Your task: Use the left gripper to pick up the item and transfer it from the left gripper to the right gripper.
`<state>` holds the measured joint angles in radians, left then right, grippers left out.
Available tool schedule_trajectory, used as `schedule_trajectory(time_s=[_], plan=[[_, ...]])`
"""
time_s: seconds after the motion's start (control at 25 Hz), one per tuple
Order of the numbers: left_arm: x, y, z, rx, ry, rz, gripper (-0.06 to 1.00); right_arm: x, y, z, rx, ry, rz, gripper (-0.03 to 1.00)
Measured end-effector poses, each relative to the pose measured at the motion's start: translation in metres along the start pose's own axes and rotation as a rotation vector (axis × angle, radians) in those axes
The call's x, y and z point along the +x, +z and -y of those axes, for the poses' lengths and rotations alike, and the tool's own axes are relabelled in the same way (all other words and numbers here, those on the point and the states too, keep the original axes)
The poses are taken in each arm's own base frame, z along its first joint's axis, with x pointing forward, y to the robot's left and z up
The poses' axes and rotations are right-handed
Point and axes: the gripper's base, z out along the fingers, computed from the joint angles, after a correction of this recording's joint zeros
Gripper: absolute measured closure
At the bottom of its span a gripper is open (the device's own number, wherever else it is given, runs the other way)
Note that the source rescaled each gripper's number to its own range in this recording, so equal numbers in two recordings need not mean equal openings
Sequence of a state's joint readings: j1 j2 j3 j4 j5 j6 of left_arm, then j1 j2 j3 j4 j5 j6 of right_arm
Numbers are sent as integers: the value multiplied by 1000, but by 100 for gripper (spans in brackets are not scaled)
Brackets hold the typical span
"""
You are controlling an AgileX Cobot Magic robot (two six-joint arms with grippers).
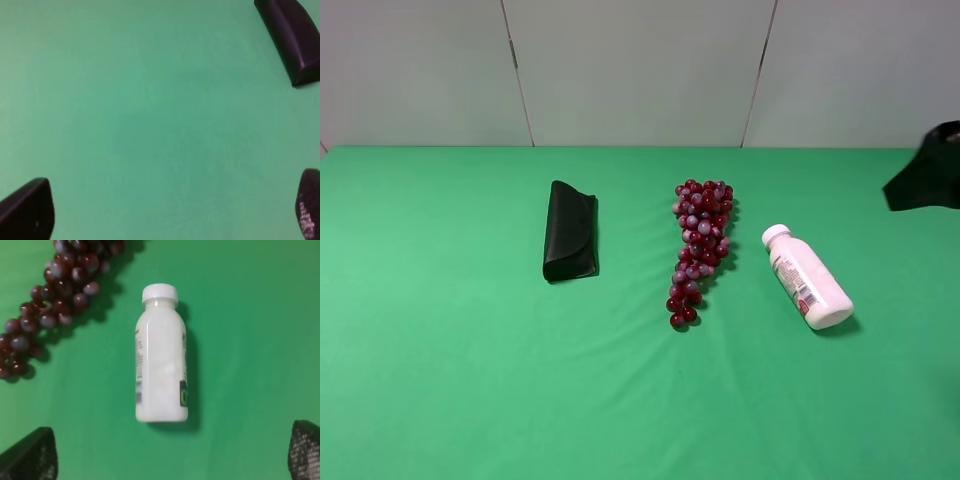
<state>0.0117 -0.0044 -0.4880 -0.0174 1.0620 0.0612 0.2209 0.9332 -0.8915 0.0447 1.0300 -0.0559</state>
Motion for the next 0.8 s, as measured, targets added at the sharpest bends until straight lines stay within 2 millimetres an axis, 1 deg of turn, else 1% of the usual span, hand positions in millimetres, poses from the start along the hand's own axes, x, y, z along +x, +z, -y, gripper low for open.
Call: schedule_trajectory(time_s=[0.08,0.2,0.36,0.52,0.64,0.8], plan=[[0,0,0,0,0,0,2,14,-15,-1,0,2,31,-3],[0,0,0,0,0,0,2,39,-28,-2,2,7,86,-3],[0,0,0,0,0,0,2,81,-37,-5,-8,12,166,-3],[0,0,0,0,0,0,2,117,-44,-7,-20,45,274,-3],[0,0,0,0,0,0,2,138,-52,-8,-21,91,383,-3],[0,0,0,0,0,0,2,162,-60,-6,5,90,525,-3]])
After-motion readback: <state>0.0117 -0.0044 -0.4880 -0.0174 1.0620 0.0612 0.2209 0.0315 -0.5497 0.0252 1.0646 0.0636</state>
